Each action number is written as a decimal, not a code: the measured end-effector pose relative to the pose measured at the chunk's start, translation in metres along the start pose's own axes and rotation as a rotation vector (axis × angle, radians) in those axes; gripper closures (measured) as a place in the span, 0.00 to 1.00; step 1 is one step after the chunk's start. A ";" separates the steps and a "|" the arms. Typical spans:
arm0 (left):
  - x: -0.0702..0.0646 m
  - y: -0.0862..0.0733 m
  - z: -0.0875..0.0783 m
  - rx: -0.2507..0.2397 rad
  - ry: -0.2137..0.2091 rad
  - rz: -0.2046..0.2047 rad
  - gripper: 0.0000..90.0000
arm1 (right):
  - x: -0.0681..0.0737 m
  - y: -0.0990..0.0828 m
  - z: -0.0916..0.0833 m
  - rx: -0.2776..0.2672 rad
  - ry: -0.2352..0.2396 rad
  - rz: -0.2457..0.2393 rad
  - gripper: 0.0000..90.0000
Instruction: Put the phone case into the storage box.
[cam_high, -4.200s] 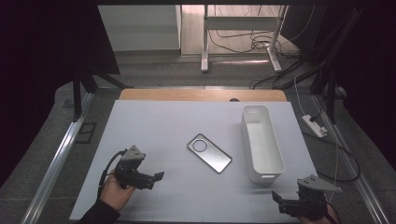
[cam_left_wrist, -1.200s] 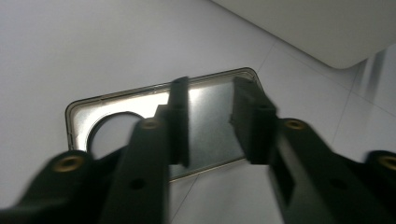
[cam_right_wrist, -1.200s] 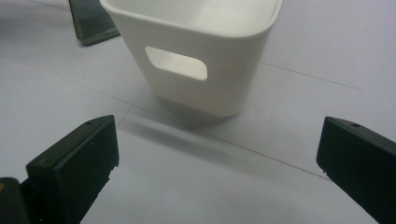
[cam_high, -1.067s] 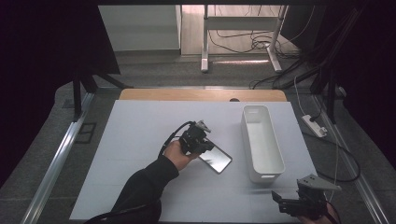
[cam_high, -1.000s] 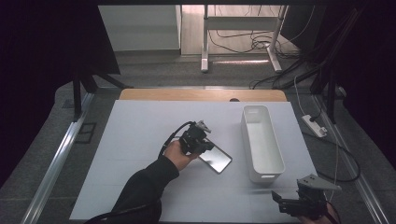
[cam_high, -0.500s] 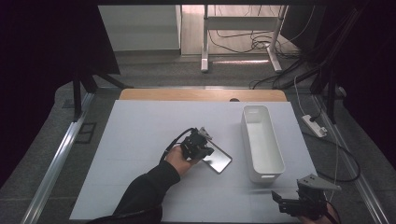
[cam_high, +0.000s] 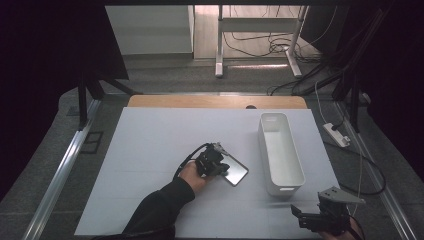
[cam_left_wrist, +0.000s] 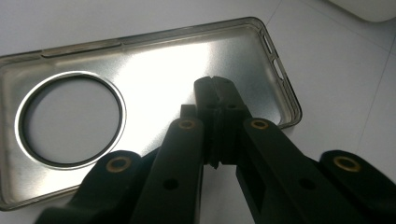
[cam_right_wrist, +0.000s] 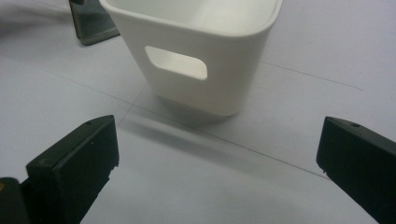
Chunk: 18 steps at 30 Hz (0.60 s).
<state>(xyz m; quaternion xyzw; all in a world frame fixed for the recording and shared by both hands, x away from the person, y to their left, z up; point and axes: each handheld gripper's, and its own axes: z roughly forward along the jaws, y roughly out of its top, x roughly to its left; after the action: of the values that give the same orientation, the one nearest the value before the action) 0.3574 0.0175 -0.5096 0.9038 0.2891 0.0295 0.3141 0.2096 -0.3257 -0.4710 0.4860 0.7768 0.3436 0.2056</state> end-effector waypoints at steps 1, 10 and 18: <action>0.000 -0.001 0.001 0.001 0.000 -0.001 0.99 | 0.000 0.000 0.000 0.000 0.000 0.000 0.00; 0.000 -0.007 0.007 0.013 -0.009 -0.005 0.99 | 0.000 0.000 0.000 -0.001 0.000 0.001 0.00; 0.002 -0.015 0.003 0.005 -0.021 -0.027 0.99 | 0.000 0.000 0.000 0.001 0.001 0.002 0.00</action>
<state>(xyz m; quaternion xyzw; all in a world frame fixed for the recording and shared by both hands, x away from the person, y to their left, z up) 0.3521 0.0259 -0.5209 0.9009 0.2979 0.0152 0.3153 0.2098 -0.3258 -0.4710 0.4867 0.7767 0.3435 0.2047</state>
